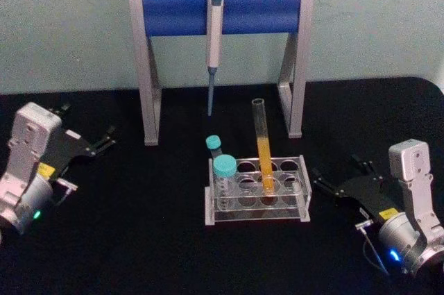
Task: Pick up the test tube from the test tube rack, shake it, then place it back into the test tube rack.
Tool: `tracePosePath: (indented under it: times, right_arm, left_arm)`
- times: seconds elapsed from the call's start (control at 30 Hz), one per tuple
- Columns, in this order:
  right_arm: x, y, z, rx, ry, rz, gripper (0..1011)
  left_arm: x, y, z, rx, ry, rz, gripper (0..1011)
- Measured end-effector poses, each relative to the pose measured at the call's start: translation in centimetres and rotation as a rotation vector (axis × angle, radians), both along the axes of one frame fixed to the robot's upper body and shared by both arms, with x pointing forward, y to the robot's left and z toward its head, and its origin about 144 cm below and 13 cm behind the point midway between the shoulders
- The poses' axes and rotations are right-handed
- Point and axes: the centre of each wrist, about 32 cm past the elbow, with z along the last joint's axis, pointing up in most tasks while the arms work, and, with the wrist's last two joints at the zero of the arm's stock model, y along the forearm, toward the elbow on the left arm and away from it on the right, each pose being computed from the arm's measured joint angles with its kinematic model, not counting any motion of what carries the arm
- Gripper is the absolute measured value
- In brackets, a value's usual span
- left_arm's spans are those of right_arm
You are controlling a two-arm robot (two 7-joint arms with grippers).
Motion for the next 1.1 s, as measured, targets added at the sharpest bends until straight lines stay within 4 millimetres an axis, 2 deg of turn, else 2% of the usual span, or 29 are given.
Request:
tracePosePath:
  times: [1.1]
  right_arm:
    - [-0.09,-0.05,0.17,0.001,-0.004,0.000,1000]
  left_arm:
    - [0.00,0.00,0.00,0.000,0.000,0.000,1001]
